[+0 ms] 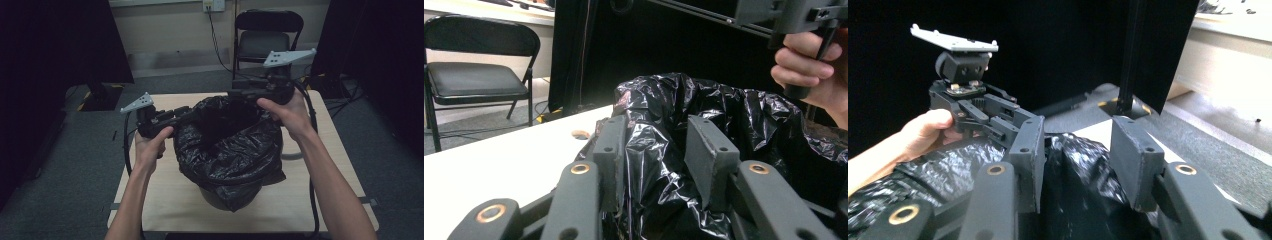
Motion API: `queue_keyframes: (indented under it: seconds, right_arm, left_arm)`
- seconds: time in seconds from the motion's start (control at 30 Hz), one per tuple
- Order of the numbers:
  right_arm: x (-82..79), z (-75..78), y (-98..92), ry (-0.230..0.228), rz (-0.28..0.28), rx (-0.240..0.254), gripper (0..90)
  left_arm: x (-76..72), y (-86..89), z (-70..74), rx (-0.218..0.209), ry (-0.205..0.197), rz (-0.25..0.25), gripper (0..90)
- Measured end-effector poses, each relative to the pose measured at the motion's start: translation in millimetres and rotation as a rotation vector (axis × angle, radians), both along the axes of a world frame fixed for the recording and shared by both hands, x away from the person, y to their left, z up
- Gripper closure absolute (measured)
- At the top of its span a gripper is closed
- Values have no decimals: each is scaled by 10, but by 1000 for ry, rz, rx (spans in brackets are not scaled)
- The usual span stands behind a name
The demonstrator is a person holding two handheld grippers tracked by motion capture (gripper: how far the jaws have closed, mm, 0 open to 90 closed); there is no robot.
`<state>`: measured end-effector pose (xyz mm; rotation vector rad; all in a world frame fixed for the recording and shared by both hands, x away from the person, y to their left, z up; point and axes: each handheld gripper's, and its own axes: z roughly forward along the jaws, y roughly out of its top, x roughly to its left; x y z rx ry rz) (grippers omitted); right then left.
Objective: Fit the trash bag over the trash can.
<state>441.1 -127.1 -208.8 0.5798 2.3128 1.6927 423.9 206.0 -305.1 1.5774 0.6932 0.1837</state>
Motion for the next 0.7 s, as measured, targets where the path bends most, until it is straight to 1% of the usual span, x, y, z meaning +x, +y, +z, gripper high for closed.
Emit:
queue_keyframes:
  seconds: [0.07,0.13,0.17,0.2,0.23,0.27,0.33,0.37,0.43,0.47,0.5,0.53,0.6,0.63,0.67,0.7]
  right_arm:
    - [49,-22,151,27,34,-24,558]
    - [93,-85,307,60,77,-68,561]
    - [124,-145,392,94,110,-106,567]
    - [139,-182,437,116,131,-135,581]
    - [160,-242,500,138,138,-184,591]
    - [170,-286,541,149,137,-212,606]
    - [202,-373,607,203,185,-262,608]
    - [211,-413,637,213,204,-289,608]
    - [224,-484,696,223,200,-325,595]
    - [232,-506,713,222,200,-339,594]
    - [235,-531,740,206,183,-366,594]
    - [237,-540,749,200,175,-382,593]
    - [245,-576,756,171,124,-404,554]
    - [252,-601,752,171,102,-420,547]
    - [264,-630,745,171,84,-434,535]
    - [277,-664,734,177,78,-446,529]
  left_arm:
    - [1,-14,1,1,0,-7,609]
    - [-3,-33,-2,-4,0,-18,608]
    - [-2,-35,-1,1,0,-20,608]
    - [-3,-41,-4,-5,2,-20,608]
    - [-5,-44,-4,-6,2,-17,608]
    - [-9,-46,-2,-4,4,-14,608]
    - [-5,-48,-1,-9,4,-15,605]
    - [-3,-48,0,-26,7,-26,605]
    - [2,-53,2,-35,11,-27,603]
    - [5,-62,4,-41,14,-21,603]
    - [9,-71,2,-46,15,-20,600]
    - [17,-84,-2,-48,18,-21,587]
    - [38,-86,-7,-51,27,-33,567]
    - [44,-79,-3,-51,29,-35,557]
    - [39,-70,9,-48,30,-20,540]
    - [31,-54,23,-45,25,-4,510]
